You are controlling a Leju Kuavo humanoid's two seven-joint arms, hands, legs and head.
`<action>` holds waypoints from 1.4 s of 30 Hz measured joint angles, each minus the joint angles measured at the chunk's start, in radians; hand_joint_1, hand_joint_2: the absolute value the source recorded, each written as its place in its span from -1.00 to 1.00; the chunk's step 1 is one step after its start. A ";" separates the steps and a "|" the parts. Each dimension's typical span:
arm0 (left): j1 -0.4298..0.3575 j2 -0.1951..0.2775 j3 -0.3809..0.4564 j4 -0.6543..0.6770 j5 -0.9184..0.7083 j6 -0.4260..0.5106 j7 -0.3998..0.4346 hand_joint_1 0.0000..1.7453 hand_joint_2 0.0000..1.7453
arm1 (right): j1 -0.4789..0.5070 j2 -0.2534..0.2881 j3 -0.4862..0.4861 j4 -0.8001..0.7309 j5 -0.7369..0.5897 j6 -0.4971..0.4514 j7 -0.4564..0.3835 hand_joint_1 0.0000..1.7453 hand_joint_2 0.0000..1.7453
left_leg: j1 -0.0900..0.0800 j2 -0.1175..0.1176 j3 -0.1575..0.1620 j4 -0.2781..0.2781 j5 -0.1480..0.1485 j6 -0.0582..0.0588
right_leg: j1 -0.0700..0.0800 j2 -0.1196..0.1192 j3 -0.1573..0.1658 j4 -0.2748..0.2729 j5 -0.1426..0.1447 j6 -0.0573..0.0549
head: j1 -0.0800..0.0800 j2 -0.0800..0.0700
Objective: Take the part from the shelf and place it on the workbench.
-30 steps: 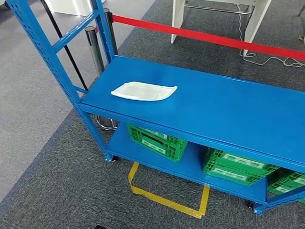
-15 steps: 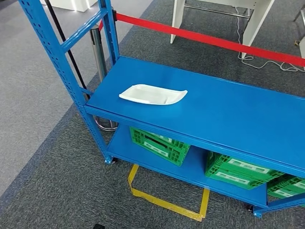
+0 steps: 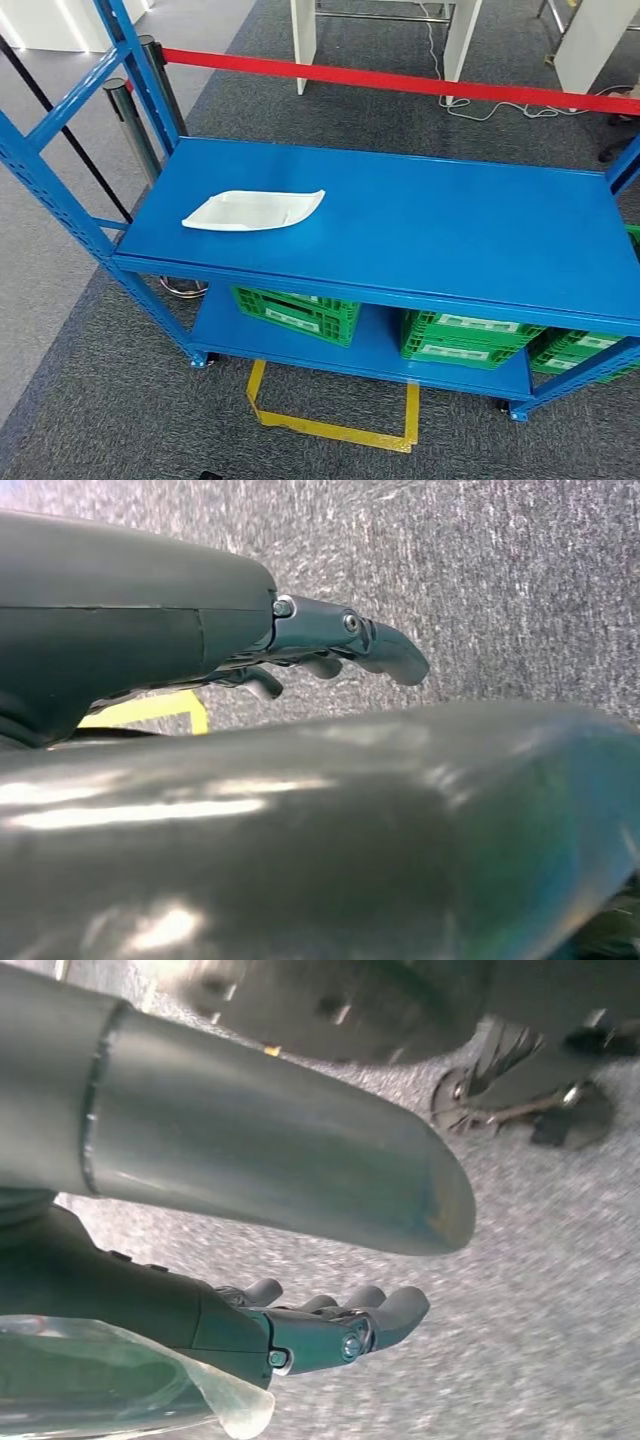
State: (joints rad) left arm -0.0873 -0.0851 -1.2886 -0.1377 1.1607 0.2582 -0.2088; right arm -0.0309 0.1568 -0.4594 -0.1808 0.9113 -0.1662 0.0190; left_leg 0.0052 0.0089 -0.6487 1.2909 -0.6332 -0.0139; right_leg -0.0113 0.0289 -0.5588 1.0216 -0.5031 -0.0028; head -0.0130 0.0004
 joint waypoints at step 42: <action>0.078 0.024 0.501 -0.053 -0.492 -0.090 0.116 -1.00 -1.00 | 0.041 -0.049 0.149 -0.116 -0.370 0.090 0.097 -1.00 1.00 | 0.001 -0.001 0.109 -0.284 0.136 0.046 | -0.002 -0.030 -0.012 0.061 -0.067 0.044 | 0.016 0.000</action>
State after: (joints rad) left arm -0.0090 -0.0612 -0.7872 -0.1908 0.6688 0.1686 -0.0923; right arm 0.0099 0.1073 -0.3102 -0.2966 0.5410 -0.0766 0.1161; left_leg 0.0063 0.0078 -0.5398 1.0067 -0.4974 0.0323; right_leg -0.0130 -0.0010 -0.5711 1.0828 -0.5705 0.0413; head 0.0027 0.0004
